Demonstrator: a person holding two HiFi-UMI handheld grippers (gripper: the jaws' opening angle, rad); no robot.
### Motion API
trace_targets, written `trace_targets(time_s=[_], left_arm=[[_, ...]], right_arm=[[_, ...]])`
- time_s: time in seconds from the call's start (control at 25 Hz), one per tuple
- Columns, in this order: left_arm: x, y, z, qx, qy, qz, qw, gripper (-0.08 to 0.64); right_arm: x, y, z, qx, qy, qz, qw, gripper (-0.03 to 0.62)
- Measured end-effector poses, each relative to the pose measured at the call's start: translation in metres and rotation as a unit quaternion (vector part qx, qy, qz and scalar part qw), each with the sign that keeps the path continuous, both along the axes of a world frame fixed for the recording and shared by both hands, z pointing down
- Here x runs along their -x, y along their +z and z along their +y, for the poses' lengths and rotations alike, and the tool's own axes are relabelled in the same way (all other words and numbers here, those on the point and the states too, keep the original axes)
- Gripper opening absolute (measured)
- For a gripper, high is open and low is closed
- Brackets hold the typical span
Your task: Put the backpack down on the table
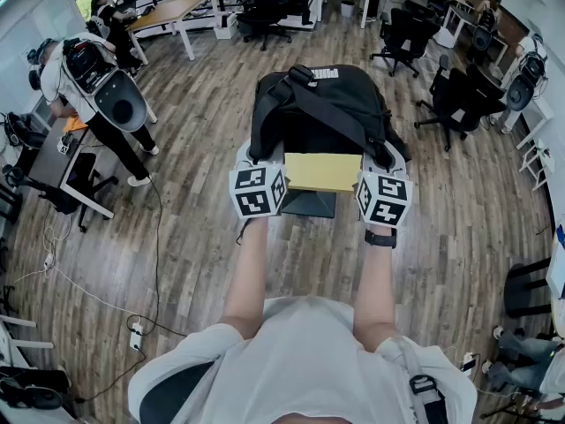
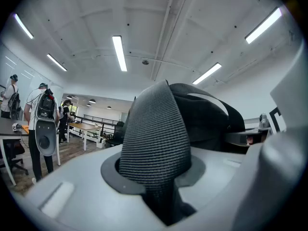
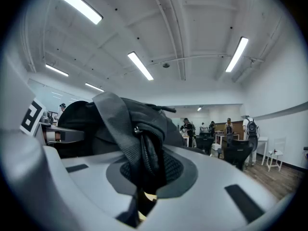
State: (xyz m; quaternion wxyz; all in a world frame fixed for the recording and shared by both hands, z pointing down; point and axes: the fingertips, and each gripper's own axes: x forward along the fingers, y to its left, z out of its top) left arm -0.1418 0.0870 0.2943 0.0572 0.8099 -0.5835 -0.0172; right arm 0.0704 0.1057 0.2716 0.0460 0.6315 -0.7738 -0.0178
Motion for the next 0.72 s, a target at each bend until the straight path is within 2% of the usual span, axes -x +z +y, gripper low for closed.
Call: trace_targets(time_s=[0.24, 0.72], left_arm=[[0.0, 0.0, 0.001, 0.002, 0.008, 0.009, 0.9999, 0.12], [-0.016, -0.006, 0.007, -0.006, -0.016, 0.006, 0.9998, 0.126]], right_arm=[[0.0, 0.0, 0.0, 0.0, 0.002, 0.004, 1.0, 0.038], [-0.018, -0.003, 0.003, -0.002, -0.004, 0.002, 1.0, 0.038]])
